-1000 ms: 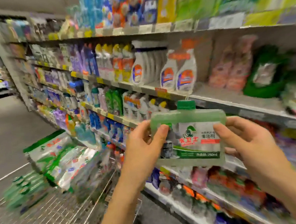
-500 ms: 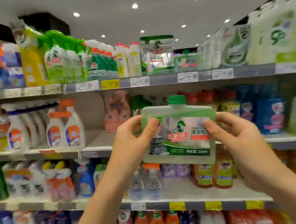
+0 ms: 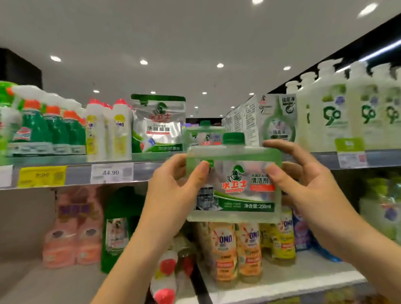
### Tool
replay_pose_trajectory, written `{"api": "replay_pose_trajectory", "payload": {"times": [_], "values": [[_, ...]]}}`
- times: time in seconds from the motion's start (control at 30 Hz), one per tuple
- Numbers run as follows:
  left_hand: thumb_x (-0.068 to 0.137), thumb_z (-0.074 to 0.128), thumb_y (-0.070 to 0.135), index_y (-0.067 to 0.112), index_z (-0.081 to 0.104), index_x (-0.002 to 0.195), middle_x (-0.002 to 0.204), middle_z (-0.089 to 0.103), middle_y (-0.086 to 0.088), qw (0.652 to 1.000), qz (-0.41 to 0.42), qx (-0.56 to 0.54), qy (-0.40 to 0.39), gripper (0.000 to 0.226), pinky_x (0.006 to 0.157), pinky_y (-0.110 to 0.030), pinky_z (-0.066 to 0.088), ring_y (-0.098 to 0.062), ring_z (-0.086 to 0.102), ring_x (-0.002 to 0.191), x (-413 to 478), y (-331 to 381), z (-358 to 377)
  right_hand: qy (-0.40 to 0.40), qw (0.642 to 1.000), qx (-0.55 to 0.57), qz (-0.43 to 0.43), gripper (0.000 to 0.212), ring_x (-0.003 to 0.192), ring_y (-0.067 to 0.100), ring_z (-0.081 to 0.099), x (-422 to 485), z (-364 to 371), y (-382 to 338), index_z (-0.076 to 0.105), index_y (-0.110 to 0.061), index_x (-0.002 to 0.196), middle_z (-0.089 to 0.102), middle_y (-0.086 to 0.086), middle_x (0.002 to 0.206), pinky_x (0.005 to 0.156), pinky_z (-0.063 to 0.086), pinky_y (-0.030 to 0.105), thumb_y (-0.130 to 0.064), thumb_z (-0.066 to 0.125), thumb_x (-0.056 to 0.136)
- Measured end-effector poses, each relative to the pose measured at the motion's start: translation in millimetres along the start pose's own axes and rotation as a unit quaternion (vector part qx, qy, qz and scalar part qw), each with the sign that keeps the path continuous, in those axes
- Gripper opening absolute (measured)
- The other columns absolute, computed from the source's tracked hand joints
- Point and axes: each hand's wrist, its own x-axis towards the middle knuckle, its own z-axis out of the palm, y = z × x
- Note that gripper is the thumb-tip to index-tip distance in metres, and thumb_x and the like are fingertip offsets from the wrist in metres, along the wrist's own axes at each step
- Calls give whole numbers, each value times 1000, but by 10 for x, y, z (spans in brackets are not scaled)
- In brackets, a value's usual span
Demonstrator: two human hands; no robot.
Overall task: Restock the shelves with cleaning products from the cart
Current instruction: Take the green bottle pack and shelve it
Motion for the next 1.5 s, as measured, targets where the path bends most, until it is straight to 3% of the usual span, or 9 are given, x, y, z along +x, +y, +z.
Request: {"api": "replay_pose_trajectory", "payload": {"times": [0.1, 0.23, 0.33, 0.47, 0.67, 0.8, 0.93, 1.13, 1.5], "values": [[81, 63, 38, 37, 54, 121, 111, 68, 8, 1000, 10, 4, -20, 41, 82, -30, 57, -7, 66, 99, 457, -96, -4, -6, 1000, 2, -14, 30, 90, 19, 72, 449, -31, 109, 60, -42, 111, 72, 3, 96, 68, 61, 35, -29, 58, 85], [91, 61, 25, 29, 53, 125, 112, 63, 10, 995, 76, 66, -18, 35, 77, -22, 57, -2, 65, 93, 1040, -111, 62, -6, 998, -39, -42, 25, 86, 18, 72, 1088, -108, 178, 58, -37, 110, 69, 12, 99, 70, 61, 35, -17, 55, 94], [92, 59, 22, 22, 51, 126, 106, 60, 5, 985, 95, 146, 4, 34, 84, -33, 57, -12, 64, 93, 1438, -123, 168, -13, 999, -30, -34, 23, 76, 12, 72, 1526, -142, 217, 54, -27, 114, 66, 12, 100, 60, 57, 22, -12, 50, 97], [92, 58, 21, 20, 51, 129, 118, 45, 3, 948, 110, 300, 5, 38, 75, -7, 48, -8, 53, 84, 1791, -175, 302, -43, 996, -73, -17, 23, 88, 26, 70, 1908, -127, 403, 49, -21, 117, 65, 17, 100, 74, 61, 39, -9, 49, 98], [90, 62, 19, 18, 50, 130, 108, 51, 7, 910, 47, 406, -64, 42, 47, -3, 42, 1, 48, 71, 1868, -302, 354, -103, 990, -83, 47, 20, 85, 19, 67, 2020, -176, 710, 49, -24, 113, 64, 9, 98, 82, 57, 47, -10, 48, 98], [83, 69, 27, 14, 43, 134, 125, 53, -2, 852, 43, 510, -108, 59, 73, -14, 41, -11, 49, 94, 1830, -311, 430, -146, 983, -92, 67, 14, 93, 20, 65, 2044, -203, 791, 43, -23, 109, 59, 7, 106, 68, 60, 32, -15, 48, 98], [83, 67, 33, 7, 38, 136, 136, 46, -8, 778, 46, 616, -112, 66, 108, -36, 31, -24, 36, 129, 1810, -271, 516, -191, 891, -402, -88, 41, 89, 9, 49, 2139, -207, 765, 34, -20, 107, 41, -1, 110, 72, 44, 19, -34, 66, 87], [82, 73, 24, 5, 37, 128, 122, 50, -7, 765, 13, 634, -109, 62, 92, -33, 42, -21, 48, 105, 1912, -348, 599, -224, 775, -566, -167, 51, 96, 13, 28, 2287, -79, 719, 25, -22, 103, 29, -3, 106, 84, 25, 25, -44, 67, 84], [87, 63, 7, -2, 34, 130, 110, 49, -11, 731, -72, 673, -87, 53, 96, -37, 41, -32, 52, 113, 2338, -734, 829, -228, 721, -641, -133, 69, 113, 30, 38, 2594, 234, 1052, 29, -6, 135, 35, 14, 130, 96, 39, 38, -36, 67, 86]]}}
